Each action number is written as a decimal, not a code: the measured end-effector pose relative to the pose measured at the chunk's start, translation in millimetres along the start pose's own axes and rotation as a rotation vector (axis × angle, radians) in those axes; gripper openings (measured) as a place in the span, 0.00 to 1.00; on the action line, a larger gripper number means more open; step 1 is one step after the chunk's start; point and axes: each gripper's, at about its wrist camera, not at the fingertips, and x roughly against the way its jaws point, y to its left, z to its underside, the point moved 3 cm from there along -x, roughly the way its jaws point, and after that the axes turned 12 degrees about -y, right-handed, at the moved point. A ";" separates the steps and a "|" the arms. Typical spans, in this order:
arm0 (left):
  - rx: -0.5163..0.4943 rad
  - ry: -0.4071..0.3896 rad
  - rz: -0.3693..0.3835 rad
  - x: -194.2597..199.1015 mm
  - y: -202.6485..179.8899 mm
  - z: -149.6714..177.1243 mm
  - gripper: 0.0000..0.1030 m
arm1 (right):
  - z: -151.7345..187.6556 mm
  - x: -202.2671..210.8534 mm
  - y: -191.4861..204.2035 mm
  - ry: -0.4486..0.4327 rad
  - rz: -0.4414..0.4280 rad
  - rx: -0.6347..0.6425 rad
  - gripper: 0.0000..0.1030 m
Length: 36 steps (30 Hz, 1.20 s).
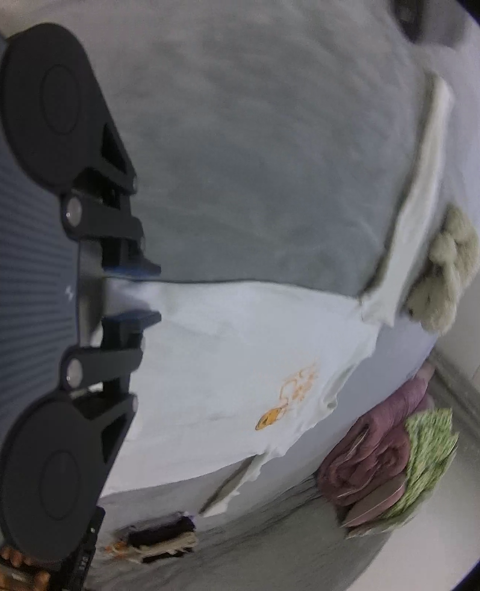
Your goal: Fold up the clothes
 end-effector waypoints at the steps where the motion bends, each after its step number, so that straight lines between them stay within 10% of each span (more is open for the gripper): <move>1: 0.008 0.000 0.002 -1.3 0.6 1.4 0.26 | -0.1 0.1 -4.0 0.006 -0.011 -0.039 0.48; 7: 0.012 -0.002 -0.021 -8.7 3.6 3.9 0.25 | 14.3 -13.8 0.1 0.048 -0.042 -0.066 0.48; 14: 0.072 -0.017 -0.008 -1.1 11.2 -0.4 0.18 | 22.4 -16.2 1.5 -0.006 -0.005 -0.043 0.20; 17: 0.099 -0.025 -0.004 1.3 15.8 -2.6 0.36 | 22.6 -15.7 -6.0 -0.009 -0.021 -0.076 0.18; 24: 0.074 0.004 -0.001 -9.2 12.0 1.6 0.39 | 30.5 -13.7 0.1 -0.044 -0.034 -0.015 0.25; 26: 0.041 0.005 -0.002 -11.2 7.0 2.1 0.36 | 32.9 -13.7 3.8 -0.057 -0.030 0.010 0.25; 28: -0.002 0.017 -0.004 -13.4 1.0 3.2 0.13 | 36.0 -13.0 9.0 -0.069 -0.014 0.056 0.24; 36: -0.031 -0.002 0.005 -2.2 -3.0 -0.9 0.08 | 30.0 -6.2 21.9 -0.087 0.023 0.134 0.08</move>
